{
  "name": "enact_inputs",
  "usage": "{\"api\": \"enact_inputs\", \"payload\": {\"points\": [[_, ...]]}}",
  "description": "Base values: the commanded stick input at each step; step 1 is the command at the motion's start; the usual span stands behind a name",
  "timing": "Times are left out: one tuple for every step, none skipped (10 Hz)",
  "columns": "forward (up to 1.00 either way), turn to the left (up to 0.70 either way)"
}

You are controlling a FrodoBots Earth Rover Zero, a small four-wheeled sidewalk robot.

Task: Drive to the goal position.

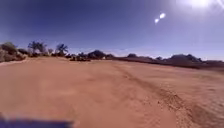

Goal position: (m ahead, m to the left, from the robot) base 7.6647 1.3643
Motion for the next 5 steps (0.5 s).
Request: {"api": "enact_inputs", "payload": {"points": [[0.7,0.0],[0.7,0.0],[0.7,0.0],[0.7,0.0],[0.7,0.0]]}}
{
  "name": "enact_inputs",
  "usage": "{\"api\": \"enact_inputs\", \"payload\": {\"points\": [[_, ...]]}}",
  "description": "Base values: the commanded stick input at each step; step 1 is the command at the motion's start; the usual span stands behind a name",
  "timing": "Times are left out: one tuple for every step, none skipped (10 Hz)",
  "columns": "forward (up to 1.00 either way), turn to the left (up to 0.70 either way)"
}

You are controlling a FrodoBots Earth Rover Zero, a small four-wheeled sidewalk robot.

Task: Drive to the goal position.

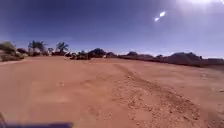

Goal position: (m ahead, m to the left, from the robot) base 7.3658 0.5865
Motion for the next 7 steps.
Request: {"api": "enact_inputs", "payload": {"points": [[0.7,0.0],[0.7,0.0],[0.7,0.0],[0.7,0.0],[0.7,0.0],[0.7,0.0],[0.7,0.0]]}}
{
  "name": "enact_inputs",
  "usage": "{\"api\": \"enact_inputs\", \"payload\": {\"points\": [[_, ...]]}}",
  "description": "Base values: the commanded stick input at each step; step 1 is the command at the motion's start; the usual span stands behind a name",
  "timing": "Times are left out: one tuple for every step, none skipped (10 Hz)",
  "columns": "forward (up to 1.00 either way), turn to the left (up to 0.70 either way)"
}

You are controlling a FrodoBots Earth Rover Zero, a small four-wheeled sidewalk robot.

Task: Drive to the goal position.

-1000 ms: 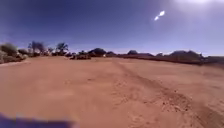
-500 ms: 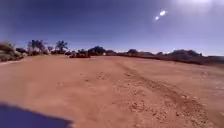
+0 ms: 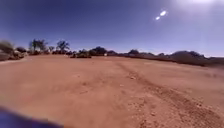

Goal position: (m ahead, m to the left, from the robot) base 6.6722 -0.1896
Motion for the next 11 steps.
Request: {"api": "enact_inputs", "payload": {"points": [[0.7,0.0],[0.7,0.0],[0.7,0.0],[0.7,0.0],[0.7,0.0],[0.7,0.0],[0.7,0.0],[0.7,0.0],[0.7,0.0],[0.7,0.0],[0.7,0.0]]}}
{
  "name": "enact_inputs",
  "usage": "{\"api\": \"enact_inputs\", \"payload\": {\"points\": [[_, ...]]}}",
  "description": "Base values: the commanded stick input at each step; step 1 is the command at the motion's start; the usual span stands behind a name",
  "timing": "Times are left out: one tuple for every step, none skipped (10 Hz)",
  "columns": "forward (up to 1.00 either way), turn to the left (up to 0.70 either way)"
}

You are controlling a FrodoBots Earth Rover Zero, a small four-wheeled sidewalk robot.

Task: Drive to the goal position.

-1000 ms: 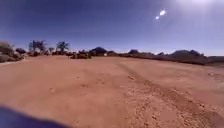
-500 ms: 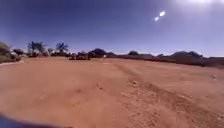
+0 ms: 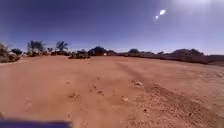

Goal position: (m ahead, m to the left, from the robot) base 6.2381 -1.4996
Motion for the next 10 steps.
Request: {"api": "enact_inputs", "payload": {"points": [[0.7,0.0],[0.7,0.0],[0.7,0.0],[0.7,0.0],[0.7,0.0],[0.7,0.0],[0.7,0.0],[0.7,0.0],[0.7,0.0],[0.7,0.0]]}}
